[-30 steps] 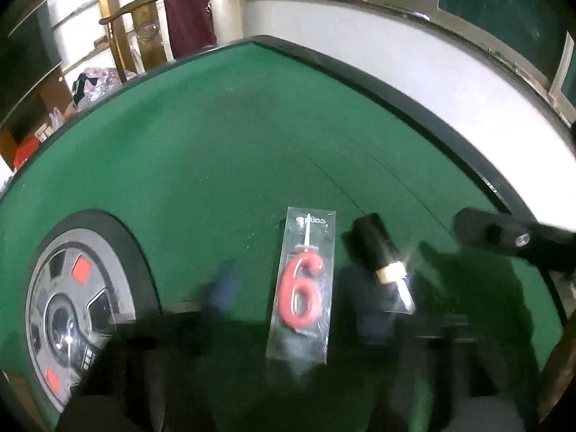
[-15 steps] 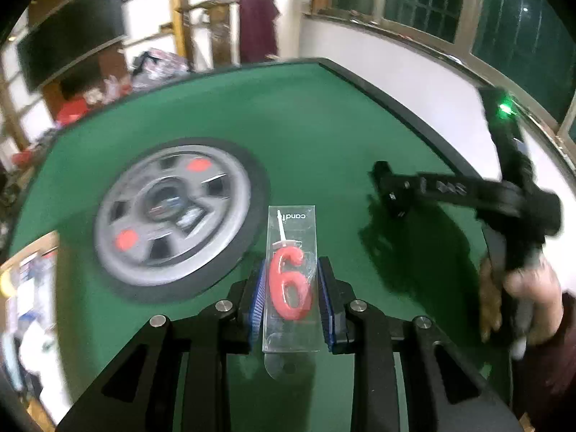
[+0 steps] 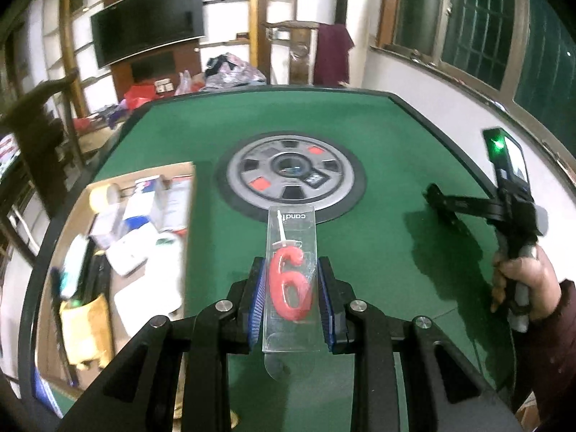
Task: Organize objects
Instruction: 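Carry the candle box and black tube over the tray with both grippers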
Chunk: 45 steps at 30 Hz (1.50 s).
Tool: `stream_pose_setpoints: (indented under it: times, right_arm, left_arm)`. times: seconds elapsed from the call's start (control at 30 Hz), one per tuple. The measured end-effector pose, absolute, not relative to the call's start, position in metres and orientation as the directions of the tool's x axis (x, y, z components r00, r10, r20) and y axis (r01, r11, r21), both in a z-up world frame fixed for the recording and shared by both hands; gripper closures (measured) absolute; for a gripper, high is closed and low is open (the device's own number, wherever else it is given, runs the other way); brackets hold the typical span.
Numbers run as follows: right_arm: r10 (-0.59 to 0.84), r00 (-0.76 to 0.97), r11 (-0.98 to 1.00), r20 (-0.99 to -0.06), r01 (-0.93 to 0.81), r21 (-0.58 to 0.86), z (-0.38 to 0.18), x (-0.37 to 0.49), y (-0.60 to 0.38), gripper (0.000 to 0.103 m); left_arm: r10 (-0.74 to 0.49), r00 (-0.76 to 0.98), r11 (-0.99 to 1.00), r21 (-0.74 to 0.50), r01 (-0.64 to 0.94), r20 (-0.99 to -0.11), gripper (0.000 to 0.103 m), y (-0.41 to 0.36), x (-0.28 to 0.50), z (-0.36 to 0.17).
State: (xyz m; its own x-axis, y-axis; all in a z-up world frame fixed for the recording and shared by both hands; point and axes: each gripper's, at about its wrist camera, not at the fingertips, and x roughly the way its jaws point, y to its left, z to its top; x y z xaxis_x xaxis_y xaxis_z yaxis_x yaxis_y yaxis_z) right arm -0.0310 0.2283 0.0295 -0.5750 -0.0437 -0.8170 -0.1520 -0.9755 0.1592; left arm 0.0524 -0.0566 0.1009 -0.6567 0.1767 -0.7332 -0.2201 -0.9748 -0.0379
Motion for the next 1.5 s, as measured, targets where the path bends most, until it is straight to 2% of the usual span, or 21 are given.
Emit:
stream_pose_setpoints:
  times: [0.23,0.47,0.8,1.07,1.5]
  right_arm:
    - [-0.195,-0.611,-0.961,-0.767,-0.038,0.274,0.067,0.015,0.178,0.088]
    - [-0.324,-0.605,-0.94,-0.727,0.12,0.32,0.101,0.034,0.106,0.088]
    - [-0.468,-0.522,-0.883,-0.713,0.304,0.358,0.113,0.035,-0.002,0.087]
    - [-0.506,-0.474,-0.857,-0.721,0.369,0.359,0.111,0.034,-0.05,0.087]
    - [-0.537,-0.42,-0.834,-0.732,0.398,0.383,0.098,0.031,-0.076,0.087]
  left_arm:
    - [0.157,-0.694,-0.985,-0.064,-0.157,-0.702,0.08,-0.095,0.069,0.1]
    - [0.104,-0.729,-0.994,-0.083,-0.064,-0.676,0.08,-0.142,0.086,0.099]
    - [0.05,-0.749,-0.995,-0.098,0.02,-0.66,0.08,-0.196,0.094,0.093]
    - [0.046,-0.744,-0.993,-0.113,0.04,-0.667,0.08,-0.216,0.09,0.087]
    - [0.049,-0.735,-0.985,-0.153,0.075,-0.676,0.08,-0.247,0.093,0.085]
